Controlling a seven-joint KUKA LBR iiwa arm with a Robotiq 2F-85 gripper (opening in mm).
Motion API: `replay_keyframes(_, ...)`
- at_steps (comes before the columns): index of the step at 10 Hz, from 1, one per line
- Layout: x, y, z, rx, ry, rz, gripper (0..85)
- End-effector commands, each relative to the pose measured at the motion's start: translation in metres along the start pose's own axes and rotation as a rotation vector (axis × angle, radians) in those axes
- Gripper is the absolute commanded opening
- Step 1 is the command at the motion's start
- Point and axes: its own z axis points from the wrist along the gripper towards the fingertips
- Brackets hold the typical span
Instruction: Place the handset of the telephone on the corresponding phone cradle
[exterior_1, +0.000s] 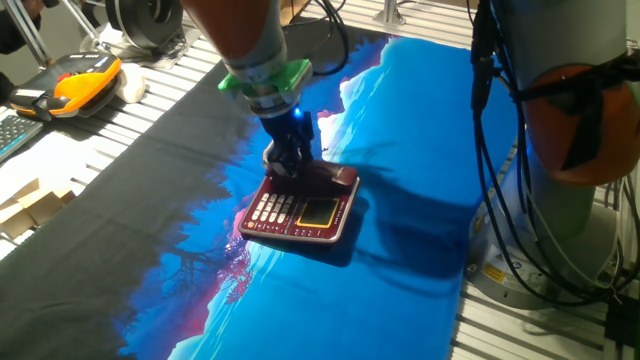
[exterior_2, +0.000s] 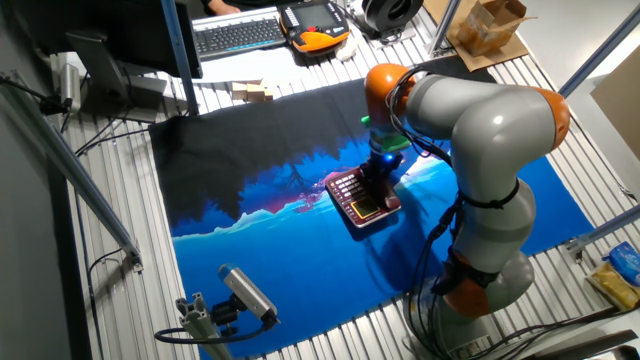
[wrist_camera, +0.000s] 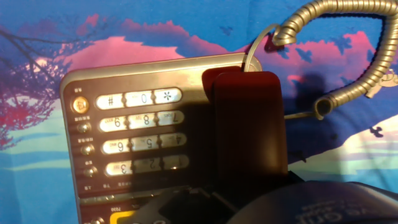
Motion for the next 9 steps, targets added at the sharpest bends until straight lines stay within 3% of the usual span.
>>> replay_keyframes(1,0.0003,0.0015,0.0029,0.001,-0.005,0.001,0.0)
replay_keyframes(9,-0.0045,0.0039,0.0059,0.003,0.004,-0.009,0.0)
